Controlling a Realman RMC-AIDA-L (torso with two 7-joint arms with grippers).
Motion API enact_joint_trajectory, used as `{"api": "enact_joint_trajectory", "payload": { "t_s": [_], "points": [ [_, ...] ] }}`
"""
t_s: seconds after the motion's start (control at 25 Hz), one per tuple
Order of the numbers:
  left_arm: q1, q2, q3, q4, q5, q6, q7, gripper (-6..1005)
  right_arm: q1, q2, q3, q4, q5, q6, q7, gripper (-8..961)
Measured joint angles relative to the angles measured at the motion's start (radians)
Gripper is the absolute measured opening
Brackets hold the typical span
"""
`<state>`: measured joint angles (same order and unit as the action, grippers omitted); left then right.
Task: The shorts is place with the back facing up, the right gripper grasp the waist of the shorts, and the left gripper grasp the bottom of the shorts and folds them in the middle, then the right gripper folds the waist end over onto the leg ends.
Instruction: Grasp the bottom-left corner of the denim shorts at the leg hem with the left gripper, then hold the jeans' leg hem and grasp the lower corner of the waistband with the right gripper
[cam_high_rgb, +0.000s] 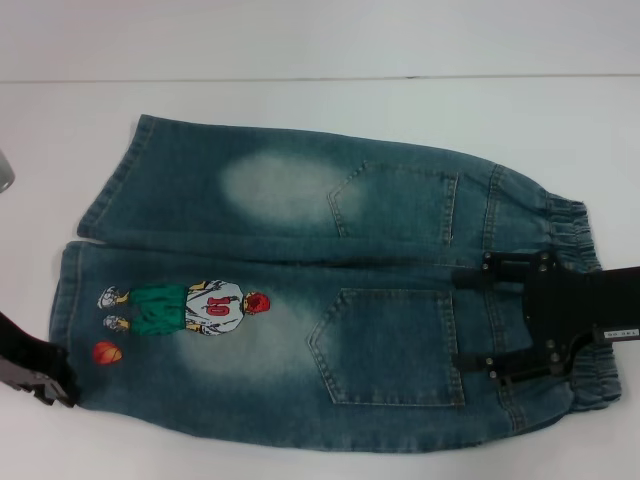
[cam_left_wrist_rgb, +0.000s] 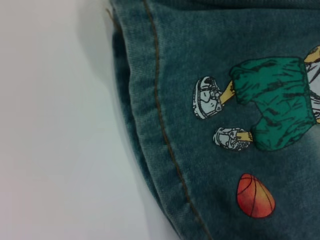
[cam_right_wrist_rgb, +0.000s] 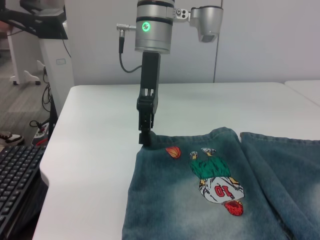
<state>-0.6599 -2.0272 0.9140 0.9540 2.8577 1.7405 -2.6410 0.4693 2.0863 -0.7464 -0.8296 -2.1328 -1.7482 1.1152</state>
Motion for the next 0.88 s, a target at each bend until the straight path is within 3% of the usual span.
{"api": "enact_joint_trajectory", "payload": {
  "t_s": [0.12, 0.32, 0.52, 0.76, 0.88],
  "points": [
    [-0.006, 0.000, -0.002, 0.000, 0.000, 0.005, 0.000, 383, -0.002, 0.000, -0.001, 0.000, -0.001, 0.000, 0.000, 915],
    [-0.012, 0.005, -0.011, -0.001, -0.002, 0.006, 0.000, 189, -0.006, 0.000, 0.002, 0.000, 0.000, 0.000, -0.001, 915],
    [-0.018, 0.000, 0.009, 0.001, -0.001, 0.004, 0.004, 83, -0.006, 0.000, 0.004, 0.004, 0.000, 0.010, -0.002, 915],
    [-0.032, -0.002, 0.003, 0.035, -0.008, -0.009, 0.014, 84, -0.021, -0.005, 0.025, -0.020, -0.006, 0.023, 0.059, 915],
    [-0.039, -0.002, 0.003, 0.036, -0.009, -0.014, 0.026, 85, -0.042, -0.011, 0.029, -0.116, -0.044, 0.029, 0.191, 915]
  ]
}}
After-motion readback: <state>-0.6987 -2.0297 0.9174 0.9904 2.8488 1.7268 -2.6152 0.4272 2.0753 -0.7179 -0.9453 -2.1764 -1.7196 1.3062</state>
